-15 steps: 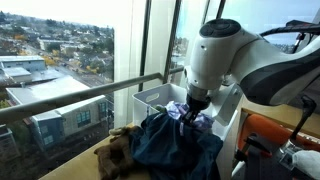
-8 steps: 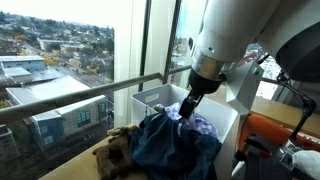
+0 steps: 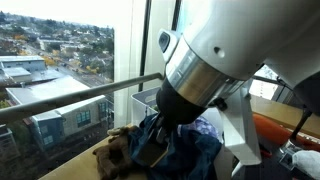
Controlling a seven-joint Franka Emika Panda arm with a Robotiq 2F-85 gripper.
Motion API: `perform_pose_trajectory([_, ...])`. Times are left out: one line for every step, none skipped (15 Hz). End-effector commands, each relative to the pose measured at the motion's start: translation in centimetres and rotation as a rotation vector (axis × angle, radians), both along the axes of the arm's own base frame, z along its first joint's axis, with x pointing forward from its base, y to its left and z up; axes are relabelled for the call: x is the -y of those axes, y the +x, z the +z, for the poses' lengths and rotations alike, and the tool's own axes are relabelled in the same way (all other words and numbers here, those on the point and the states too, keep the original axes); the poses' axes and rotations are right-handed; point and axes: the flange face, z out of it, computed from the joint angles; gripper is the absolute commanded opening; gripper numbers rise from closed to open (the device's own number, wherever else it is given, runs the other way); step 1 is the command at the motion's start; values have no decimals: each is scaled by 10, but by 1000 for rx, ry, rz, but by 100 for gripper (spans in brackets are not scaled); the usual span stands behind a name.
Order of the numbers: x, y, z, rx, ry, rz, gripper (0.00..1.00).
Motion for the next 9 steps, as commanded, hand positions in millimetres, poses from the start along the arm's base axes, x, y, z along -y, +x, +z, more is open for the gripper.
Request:
perform_pose_trajectory([-14, 33, -57, -36, 57, 171, 100])
perform_pose_trajectory([-8, 40, -72, -55, 71, 201, 100])
perform_pose_trajectory([-3, 47, -84, -70, 81, 226, 100])
perform_pose_trajectory([5, 55, -97, -87, 89, 244, 100])
perform_pose_trajectory([15, 63, -110, -104, 94, 260, 100])
perform_pose_trajectory([24, 71, -120, -121, 94, 272, 100])
perform_pose_trajectory([32, 78, -130, -138, 90, 283, 100])
perform_pose_trajectory([39, 84, -137, -154, 86, 294, 100])
perform_pose_trajectory([46, 89, -142, -168, 77, 305, 100])
